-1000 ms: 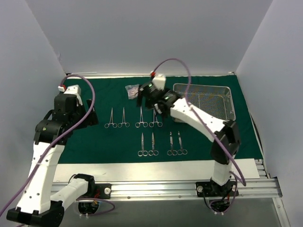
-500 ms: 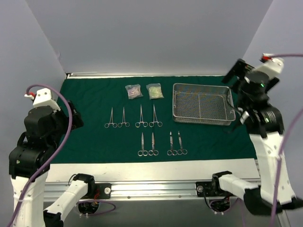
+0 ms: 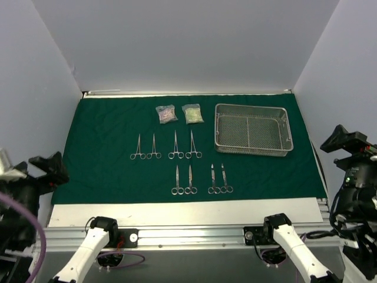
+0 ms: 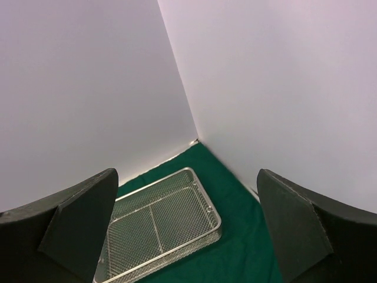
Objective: Open and lay out the surgical kit
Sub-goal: Reset both arms
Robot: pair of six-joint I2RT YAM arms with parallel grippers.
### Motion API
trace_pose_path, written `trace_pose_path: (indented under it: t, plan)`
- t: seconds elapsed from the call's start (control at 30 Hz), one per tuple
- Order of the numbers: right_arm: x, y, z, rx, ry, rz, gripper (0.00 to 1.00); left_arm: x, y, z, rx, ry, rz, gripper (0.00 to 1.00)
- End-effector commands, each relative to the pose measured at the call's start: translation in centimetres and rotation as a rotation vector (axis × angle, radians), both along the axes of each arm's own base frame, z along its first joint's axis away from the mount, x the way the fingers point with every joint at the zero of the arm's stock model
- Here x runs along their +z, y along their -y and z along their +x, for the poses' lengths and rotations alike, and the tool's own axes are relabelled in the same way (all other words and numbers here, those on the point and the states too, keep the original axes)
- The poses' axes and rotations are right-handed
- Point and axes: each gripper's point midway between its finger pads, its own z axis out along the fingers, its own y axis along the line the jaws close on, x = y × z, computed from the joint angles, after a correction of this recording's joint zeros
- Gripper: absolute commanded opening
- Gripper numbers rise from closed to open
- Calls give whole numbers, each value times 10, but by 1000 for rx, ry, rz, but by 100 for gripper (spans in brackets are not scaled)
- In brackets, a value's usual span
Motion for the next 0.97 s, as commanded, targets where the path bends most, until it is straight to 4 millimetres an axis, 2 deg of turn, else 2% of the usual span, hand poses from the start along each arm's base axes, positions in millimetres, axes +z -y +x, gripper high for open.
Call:
trace_pose_path:
  t: [0.0, 0.07, 0.33, 0.57, 0.93]
  plan:
    - [18, 7, -11, -25, 43, -52, 100, 30, -13, -21, 29, 128, 64, 94]
    - [27, 11, -21, -36, 78, -53, 100, 41, -23, -33, 76, 186, 67, 94]
    - [51, 16, -36, -46, 150, -84, 100, 66, -39, -52, 152, 286, 89, 94]
    - [50, 13, -28, -24, 151, -73, 100, 75, -45, -57, 194, 354, 57, 94]
    - [49, 4, -14, 12, 170, -58, 100, 73, -45, -49, 205, 359, 53, 94]
